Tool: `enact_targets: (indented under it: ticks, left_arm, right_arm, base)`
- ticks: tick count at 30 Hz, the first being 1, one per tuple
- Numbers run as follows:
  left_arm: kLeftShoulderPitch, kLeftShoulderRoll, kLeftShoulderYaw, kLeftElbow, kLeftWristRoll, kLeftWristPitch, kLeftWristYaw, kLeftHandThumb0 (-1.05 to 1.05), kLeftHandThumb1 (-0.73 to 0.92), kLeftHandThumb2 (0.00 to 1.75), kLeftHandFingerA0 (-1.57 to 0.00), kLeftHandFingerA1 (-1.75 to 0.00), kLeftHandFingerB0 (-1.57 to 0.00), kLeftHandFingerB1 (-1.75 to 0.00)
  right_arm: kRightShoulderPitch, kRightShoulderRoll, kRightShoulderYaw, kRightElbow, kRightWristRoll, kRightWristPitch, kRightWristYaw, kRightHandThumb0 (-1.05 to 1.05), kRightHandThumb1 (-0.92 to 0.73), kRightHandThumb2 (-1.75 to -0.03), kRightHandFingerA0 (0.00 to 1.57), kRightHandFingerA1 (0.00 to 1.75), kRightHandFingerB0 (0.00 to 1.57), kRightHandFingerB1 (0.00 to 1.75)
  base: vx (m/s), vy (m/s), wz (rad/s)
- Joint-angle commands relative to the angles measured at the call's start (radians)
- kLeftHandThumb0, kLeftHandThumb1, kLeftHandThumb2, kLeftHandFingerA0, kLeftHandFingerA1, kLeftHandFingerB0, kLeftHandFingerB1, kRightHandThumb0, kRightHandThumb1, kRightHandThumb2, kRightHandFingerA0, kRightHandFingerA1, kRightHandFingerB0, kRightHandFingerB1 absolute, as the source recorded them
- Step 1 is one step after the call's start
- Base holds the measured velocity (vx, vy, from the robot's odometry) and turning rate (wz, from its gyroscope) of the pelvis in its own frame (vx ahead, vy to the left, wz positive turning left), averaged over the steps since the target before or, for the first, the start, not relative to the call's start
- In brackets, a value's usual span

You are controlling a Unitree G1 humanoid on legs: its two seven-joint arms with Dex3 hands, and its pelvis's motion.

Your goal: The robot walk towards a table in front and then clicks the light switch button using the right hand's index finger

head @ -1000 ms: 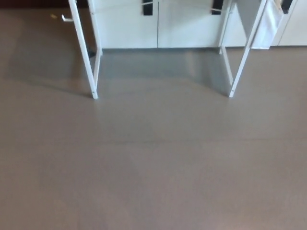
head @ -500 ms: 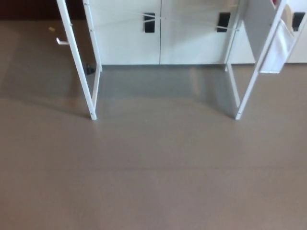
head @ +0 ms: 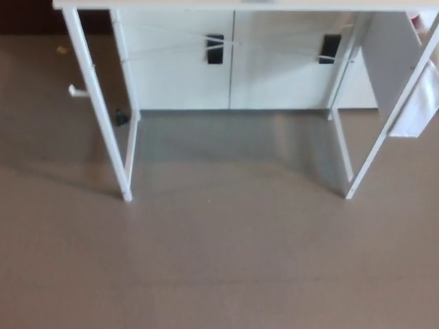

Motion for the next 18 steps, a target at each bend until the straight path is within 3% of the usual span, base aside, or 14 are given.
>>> enact_targets:
  ticks: [1, 2, 3, 7, 8, 9, 10, 12, 13, 14, 15, 16, 17, 18]
  left_arm:
    - [0.002, 0.019, -0.008, 0.024, 0.024, -0.011, -0.001, -0.70, 0.36, 0.90, -0.45, -0.82, -0.34, -0.66]
    - [0.001, 0.020, -0.006, 0.026, 0.022, -0.012, -0.003, -0.68, 0.48, 0.64, -0.41, -0.91, -0.34, -0.65]
    - [-0.003, 0.022, -0.008, 0.031, 0.021, -0.011, -0.009, -0.71, 0.36, 0.90, -0.44, -0.83, -0.32, -0.65]
    - [0.012, 0.023, -0.010, 0.006, 0.019, 0.002, -0.013, -0.70, 0.35, 0.90, -0.44, -0.83, -0.32, -0.66]
    - [0.026, 0.026, -0.012, -0.002, 0.024, 0.000, -0.009, -0.71, 0.49, 0.64, -0.40, -0.90, -0.32, -0.65]
    - [0.033, 0.028, -0.015, -0.007, 0.030, 0.001, -0.005, -0.70, 0.36, 0.91, -0.44, -0.82, -0.32, -0.65]
    - [0.030, 0.026, -0.015, -0.006, 0.031, 0.001, 0.000, -0.70, 0.49, 0.64, -0.42, -0.92, -0.33, -0.65]
    - [0.023, 0.022, -0.013, -0.005, 0.028, 0.002, 0.007, -0.70, 0.49, 0.64, -0.42, -0.92, -0.33, -0.65]
    - [0.010, 0.022, -0.014, 0.004, 0.027, 0.000, 0.000, -0.72, 0.36, 0.91, -0.44, -0.82, -0.31, -0.65]
    - [0.007, 0.024, -0.013, 0.006, 0.025, -0.002, -0.005, -0.71, 0.35, 0.91, -0.44, -0.83, -0.30, -0.65]
    - [0.006, 0.024, -0.013, 0.007, 0.024, -0.003, -0.007, -0.71, 0.35, 0.91, -0.44, -0.83, -0.30, -0.65]
    - [0.000, 0.022, -0.011, 0.014, 0.023, -0.002, -0.002, -0.69, 0.47, 0.66, -0.39, -0.91, -0.30, -0.64]
    - [-0.005, 0.022, -0.011, 0.015, 0.024, -0.002, 0.002, -0.70, 0.48, 0.65, -0.40, -0.90, -0.30, -0.63]
    - [-0.007, 0.021, -0.010, 0.016, 0.024, -0.002, 0.004, -0.70, 0.48, 0.65, -0.40, -0.90, -0.30, -0.63]
  right_arm:
    - [0.018, -0.018, 0.011, -0.014, -0.030, -0.006, -0.012, -0.08, -0.56, -0.94, 0.40, 0.63, 0.23, 0.54]
    - [0.016, -0.016, 0.011, -0.008, -0.028, -0.011, -0.011, -0.07, -0.56, -0.94, 0.41, 0.64, 0.23, 0.54]
    - [0.015, -0.012, 0.011, -0.003, -0.021, -0.013, -0.009, -0.07, -0.77, -0.62, 0.47, 0.59, 0.31, 0.45]
    - [0.030, -0.009, 0.015, -0.019, -0.009, -0.007, 0.003, -0.06, -0.78, -0.62, 0.46, 0.60, 0.31, 0.46]
    - [0.041, -0.007, 0.020, -0.030, -0.014, 0.000, -0.002, -0.06, -0.56, -0.97, 0.39, 0.64, 0.24, 0.55]
    - [0.034, -0.008, 0.023, -0.008, -0.025, -0.007, -0.010, -0.07, -0.55, -0.96, 0.41, 0.64, 0.25, 0.55]
    - [0.029, -0.010, 0.025, -0.004, -0.030, -0.008, -0.012, -0.08, -0.76, -0.61, 0.46, 0.59, 0.29, 0.45]
    - [0.024, -0.012, 0.028, -0.015, -0.030, -0.002, -0.013, -0.08, -0.76, -0.61, 0.46, 0.59, 0.29, 0.45]
    - [0.012, -0.018, 0.032, -0.029, -0.034, 0.019, -0.017, -0.08, -0.55, -0.96, 0.40, 0.64, 0.23, 0.55]
    - [0.010, -0.018, 0.034, -0.037, -0.033, 0.027, -0.017, -0.08, -0.77, -0.62, 0.47, 0.59, 0.31, 0.46]
    - [0.010, -0.018, 0.035, -0.041, -0.032, 0.030, -0.018, -0.08, -0.77, -0.62, 0.47, 0.59, 0.31, 0.46]
    - [0.010, -0.020, 0.037, -0.056, -0.038, 0.036, -0.022, -0.07, -0.77, -0.62, 0.48, 0.60, 0.32, 0.46]
    - [0.001, -0.020, 0.037, -0.049, -0.040, 0.036, -0.024, -0.06, -0.56, -0.94, 0.41, 0.64, 0.23, 0.54]
    - [-0.003, -0.020, 0.037, -0.045, -0.041, 0.036, -0.024, -0.06, -0.56, -0.94, 0.41, 0.64, 0.23, 0.54]
  base:
    - [0.28, 0.138, 0.07]
    - [0.26, 0.100, 0.12]
    - [0.24, 0.077, 0.08]
    - [0.26, 0.003, 0.13]
    - [0.30, -0.096, 0.13]
    - [0.36, -0.099, 0.13]
    - [0.40, -0.121, 0.21]
    - [0.42, -0.248, 0.16]
    - [0.40, -0.248, 0.46]
    - [0.40, -0.253, 0.03]
    - [0.40, -0.246, -0.02]
    - [0.35, -0.169, -0.05]
    - [0.25, -0.079, -0.05]
    - [0.24, -0.024, -0.06]
